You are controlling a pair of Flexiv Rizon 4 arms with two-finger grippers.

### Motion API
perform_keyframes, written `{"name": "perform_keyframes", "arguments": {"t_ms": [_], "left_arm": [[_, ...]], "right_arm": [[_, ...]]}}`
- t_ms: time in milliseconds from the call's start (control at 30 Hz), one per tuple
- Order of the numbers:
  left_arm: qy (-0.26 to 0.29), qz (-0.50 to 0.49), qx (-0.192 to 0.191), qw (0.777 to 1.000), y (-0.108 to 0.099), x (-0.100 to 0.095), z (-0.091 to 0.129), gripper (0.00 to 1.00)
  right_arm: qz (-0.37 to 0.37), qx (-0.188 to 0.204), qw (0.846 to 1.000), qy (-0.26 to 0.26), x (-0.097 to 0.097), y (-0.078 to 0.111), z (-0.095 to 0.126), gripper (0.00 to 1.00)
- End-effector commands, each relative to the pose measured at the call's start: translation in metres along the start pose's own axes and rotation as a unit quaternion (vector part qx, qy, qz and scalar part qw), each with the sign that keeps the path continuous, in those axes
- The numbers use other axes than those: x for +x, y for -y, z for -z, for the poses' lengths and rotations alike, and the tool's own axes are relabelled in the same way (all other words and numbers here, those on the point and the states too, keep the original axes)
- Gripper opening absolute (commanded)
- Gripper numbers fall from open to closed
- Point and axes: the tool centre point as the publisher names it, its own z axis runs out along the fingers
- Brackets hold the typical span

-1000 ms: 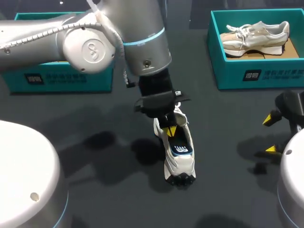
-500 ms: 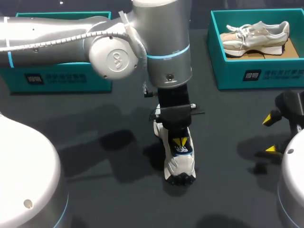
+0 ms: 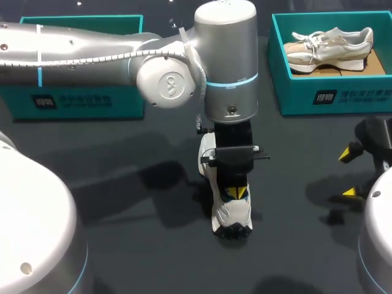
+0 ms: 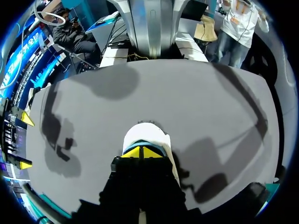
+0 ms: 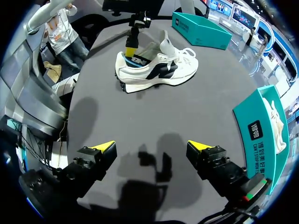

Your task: Take the shoe out of the shoebox, open the shoe tongue, remove and reinsert the insole, then place the shoe into the shoebox

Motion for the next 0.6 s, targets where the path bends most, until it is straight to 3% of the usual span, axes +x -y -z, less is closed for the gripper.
{"name": "perform_keyframes", "arguments": {"t_ms": [33, 433, 600], "left_arm": [[0.000, -0.005, 0.006, 1.000, -0.004, 0.002, -0.013, 0.00], [-0.012, -0.002, -0.003, 1.000, -0.013, 0.009, -0.040, 0.00], [0.009, -0.009, -0.008, 1.000, -0.008, 0.010, -0.029, 0.00]], "right_arm": [[0.000, 0.002, 1.000, 0.002, 0.002, 0.000, 0.000, 1.00], [0.000, 0.002, 1.000, 0.002, 0.002, 0.000, 0.000, 1.00], [0.000, 0.002, 1.000, 0.002, 0.002, 0.000, 0.000, 1.00]]}}
